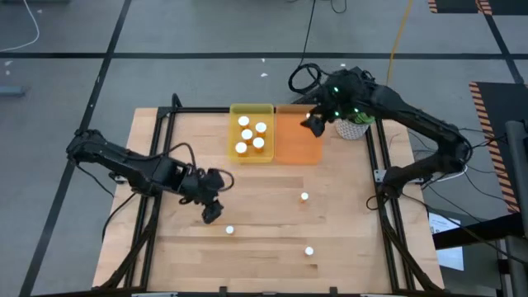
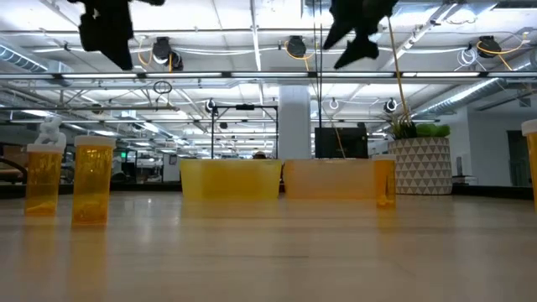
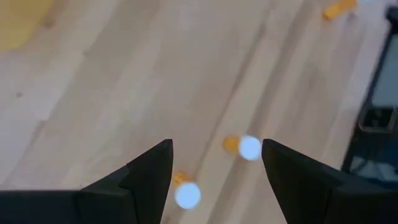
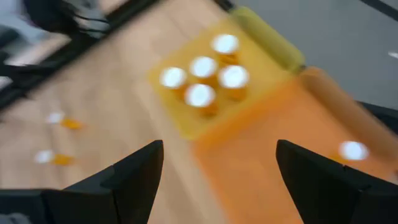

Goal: Pick and place medicine bottles into bin by pill shape (circle, oval)
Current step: Put the small orange tablet bottle into the orange bin

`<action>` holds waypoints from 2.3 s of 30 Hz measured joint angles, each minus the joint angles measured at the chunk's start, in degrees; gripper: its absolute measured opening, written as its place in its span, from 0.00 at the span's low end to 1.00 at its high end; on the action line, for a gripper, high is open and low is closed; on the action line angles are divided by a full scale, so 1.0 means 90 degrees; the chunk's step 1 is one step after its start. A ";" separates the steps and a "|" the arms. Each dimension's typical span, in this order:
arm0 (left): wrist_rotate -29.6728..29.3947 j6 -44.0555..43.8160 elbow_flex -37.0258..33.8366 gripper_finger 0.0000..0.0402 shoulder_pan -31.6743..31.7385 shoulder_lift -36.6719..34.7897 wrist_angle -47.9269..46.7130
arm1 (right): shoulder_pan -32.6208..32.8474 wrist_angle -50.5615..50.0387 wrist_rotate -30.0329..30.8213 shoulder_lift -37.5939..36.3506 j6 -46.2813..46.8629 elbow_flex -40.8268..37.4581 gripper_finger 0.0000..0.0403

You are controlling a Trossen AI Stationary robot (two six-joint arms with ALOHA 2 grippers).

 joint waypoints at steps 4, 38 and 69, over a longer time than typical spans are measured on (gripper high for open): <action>-0.0203 -0.0023 -0.0114 0.64 -0.0664 0.0000 -0.0017 | 0.0667 0.0086 0.0035 -0.0313 0.0675 0.0000 0.75; -0.0344 0.2158 -0.2076 0.70 -0.1183 0.0000 0.1106 | 0.3964 0.0478 0.2380 -0.0497 0.2628 0.0000 0.75; 0.0044 0.3035 -0.2076 0.55 -0.0943 0.0721 0.1603 | 0.3695 0.0473 0.2368 -0.0497 0.1902 0.0000 0.75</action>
